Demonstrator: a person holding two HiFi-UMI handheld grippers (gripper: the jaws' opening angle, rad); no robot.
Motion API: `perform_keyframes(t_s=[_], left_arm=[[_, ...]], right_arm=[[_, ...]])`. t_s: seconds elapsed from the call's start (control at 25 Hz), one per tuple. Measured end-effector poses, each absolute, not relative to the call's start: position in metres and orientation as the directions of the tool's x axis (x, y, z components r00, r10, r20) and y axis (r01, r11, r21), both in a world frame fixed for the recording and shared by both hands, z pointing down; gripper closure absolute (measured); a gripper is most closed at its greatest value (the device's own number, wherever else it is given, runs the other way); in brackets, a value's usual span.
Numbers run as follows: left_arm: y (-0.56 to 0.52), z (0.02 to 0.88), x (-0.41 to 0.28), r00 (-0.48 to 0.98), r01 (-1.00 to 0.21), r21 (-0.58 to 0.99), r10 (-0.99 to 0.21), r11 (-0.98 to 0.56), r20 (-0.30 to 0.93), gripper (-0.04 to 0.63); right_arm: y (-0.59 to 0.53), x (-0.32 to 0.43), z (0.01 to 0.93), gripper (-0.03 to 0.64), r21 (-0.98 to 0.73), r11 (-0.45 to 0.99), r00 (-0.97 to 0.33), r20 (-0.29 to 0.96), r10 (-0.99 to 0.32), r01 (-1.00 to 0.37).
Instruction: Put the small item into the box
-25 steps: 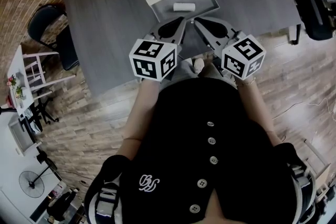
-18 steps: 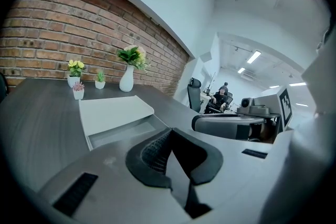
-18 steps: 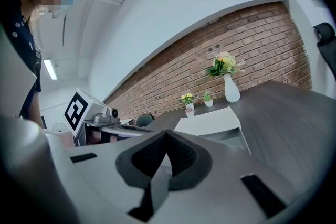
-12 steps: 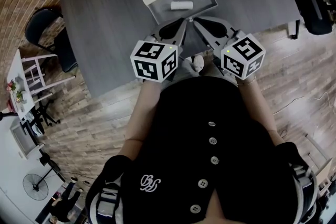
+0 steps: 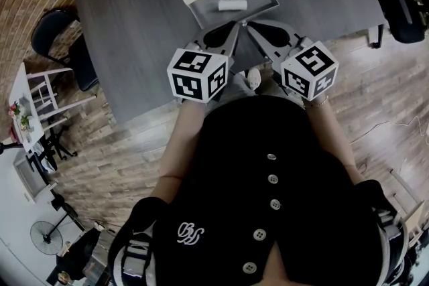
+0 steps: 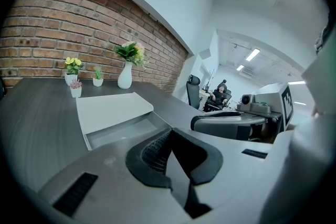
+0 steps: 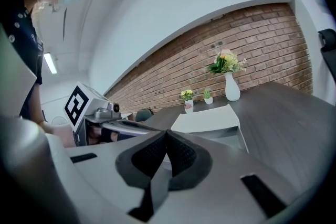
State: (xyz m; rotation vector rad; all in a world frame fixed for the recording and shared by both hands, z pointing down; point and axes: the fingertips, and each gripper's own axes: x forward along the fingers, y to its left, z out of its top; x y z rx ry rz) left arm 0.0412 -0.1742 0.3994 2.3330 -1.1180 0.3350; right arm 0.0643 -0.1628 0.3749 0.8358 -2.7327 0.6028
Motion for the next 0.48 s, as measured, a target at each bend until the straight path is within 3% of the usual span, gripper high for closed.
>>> perform_keyframes(t_s=[0.48], left_arm=[[-0.1743,0.4009,0.0407,0.632,-0.775,0.344,-0.634,-0.53,0.446,0.581]], right_arm=[[-0.161,0.0629,0.3795,0.617,-0.344,0.726,-0.801,0.33,-0.499,-0.595]])
